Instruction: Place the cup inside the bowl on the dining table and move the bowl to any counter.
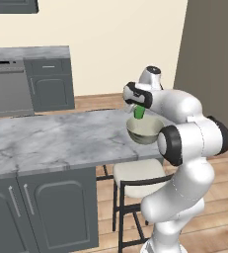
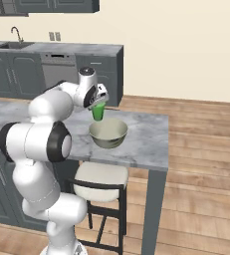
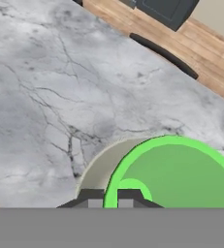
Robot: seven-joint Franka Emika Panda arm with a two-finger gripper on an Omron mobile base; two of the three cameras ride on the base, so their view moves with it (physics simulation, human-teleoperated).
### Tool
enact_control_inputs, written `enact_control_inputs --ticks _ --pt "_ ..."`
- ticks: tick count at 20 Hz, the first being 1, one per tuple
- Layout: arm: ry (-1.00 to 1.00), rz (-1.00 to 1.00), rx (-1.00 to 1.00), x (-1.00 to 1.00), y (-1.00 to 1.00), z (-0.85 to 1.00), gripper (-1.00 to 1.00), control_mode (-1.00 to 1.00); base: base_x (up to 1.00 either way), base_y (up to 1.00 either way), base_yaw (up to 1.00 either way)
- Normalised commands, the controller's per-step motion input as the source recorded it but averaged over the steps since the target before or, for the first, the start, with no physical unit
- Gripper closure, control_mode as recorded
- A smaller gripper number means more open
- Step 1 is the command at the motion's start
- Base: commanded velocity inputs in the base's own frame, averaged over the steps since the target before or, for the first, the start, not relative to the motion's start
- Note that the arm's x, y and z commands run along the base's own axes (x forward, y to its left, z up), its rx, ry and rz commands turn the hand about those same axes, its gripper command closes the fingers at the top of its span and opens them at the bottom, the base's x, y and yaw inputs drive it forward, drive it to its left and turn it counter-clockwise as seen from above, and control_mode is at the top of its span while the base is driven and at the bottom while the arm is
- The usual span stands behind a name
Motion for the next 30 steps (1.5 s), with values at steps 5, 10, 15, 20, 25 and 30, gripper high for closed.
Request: enact_control_inputs --ticks 5,10,15,20,25,30 --pt "0.00 0.10 -0.02 0.00 -0.25 0.00 1.00 -1.00 0.00 0.00 0.00" --pt "0.01 0.11 -0.03 0.00 -0.12 0.00 1.00 -1.00 0.00 0.00 0.00" --pt "0.01 0.08 -0.09 0.00 -0.06 -0.06 1.00 -1.00 0.00 0.00 0.00" --pt "0.00 0.03 -0.04 0.00 -0.01 -0.13 1.00 -1.00 0.00 0.00 0.00" --pt "0.00 0.00 -0.01 0.07 0.00 -0.28 1.00 -1.00 0.00 0.00 0.00" --pt "0.00 -0.06 0.00 0.20 0.00 -0.21 1.00 -1.00 0.00 0.00 0.00"
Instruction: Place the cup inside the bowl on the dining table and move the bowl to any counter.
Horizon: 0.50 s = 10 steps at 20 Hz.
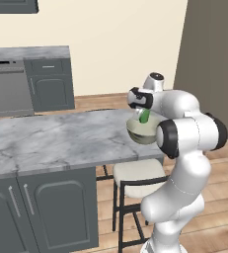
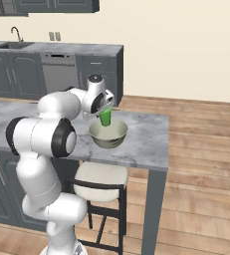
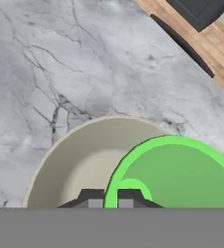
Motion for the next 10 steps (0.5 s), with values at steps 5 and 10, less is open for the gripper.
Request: enact_control_inputs --ticks 5,10 --pt "0.01 -0.17 0.00 0.28 0.00 -0.01 1.00 -1.00 0.00 0.00 0.00" --pt "0.00 -0.10 0.00 0.06 0.00 -0.04 1.00 -1.00 0.00 0.00 0.00"
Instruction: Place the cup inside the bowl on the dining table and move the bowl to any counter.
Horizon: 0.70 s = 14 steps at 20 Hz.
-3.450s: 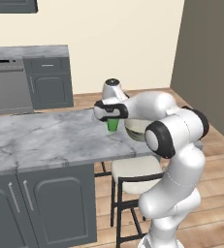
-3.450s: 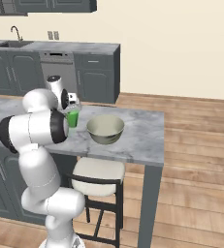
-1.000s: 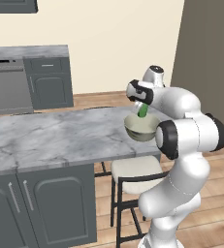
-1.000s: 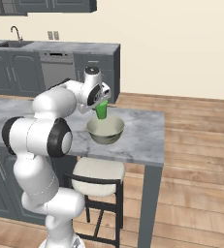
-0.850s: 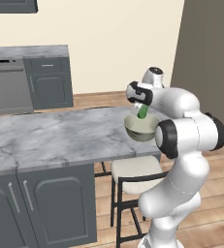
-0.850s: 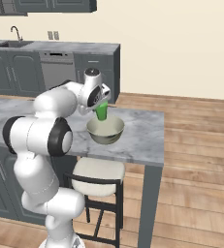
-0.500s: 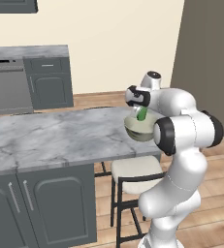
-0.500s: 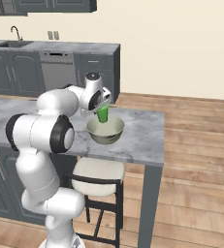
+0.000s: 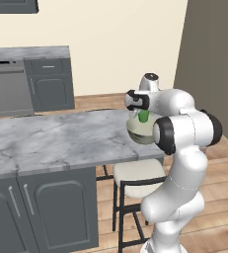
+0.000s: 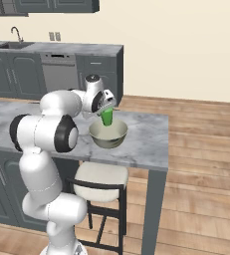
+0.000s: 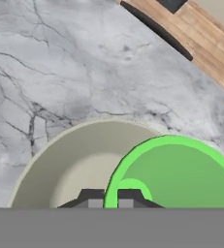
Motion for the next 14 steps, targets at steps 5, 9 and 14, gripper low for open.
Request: enact_control_inputs --ticks 5,9,14 --pt "0.04 -0.04 0.00 0.00 0.00 -0.21 1.00 -1.00 0.00 0.00 0.00" --pt "0.04 -0.02 0.00 0.00 -0.05 -0.25 1.00 -1.00 0.00 0.00 0.00" --pt "0.01 -0.01 0.01 0.00 -0.11 -0.18 1.00 -1.00 0.00 0.00 0.00"
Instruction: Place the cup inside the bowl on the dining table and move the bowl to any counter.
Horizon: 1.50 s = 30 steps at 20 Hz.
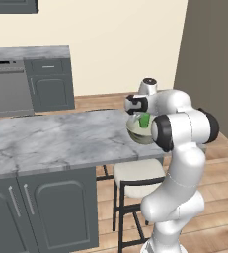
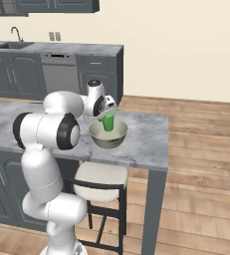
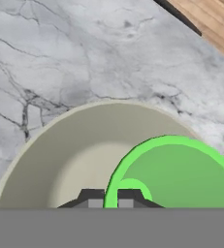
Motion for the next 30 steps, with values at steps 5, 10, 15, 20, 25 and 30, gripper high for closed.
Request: enact_control_inputs --ticks 5,10,15,20,25,30 --pt "0.02 -0.03 0.05 0.00 -0.24 -0.22 1.00 -1.00 0.00 0.00 0.00" --pt "0.01 -0.02 0.07 0.00 -0.15 -0.17 1.00 -1.00 0.00 0.00 0.00" --pt "0.00 0.00 0.08 0.00 -0.01 -0.10 1.00 -1.00 0.00 0.00 0.00" --pt "0.00 0.00 0.03 0.00 0.00 -0.17 1.00 -1.00 0.00 0.00 0.00" --pt "0.00 0.00 0.00 0.00 0.00 -0.26 1.00 -1.00 0.00 0.00 0.00" --pt "0.00 0.00 0.00 0.00 0.00 -0.18 1.00 -1.00 0.00 0.00 0.00"
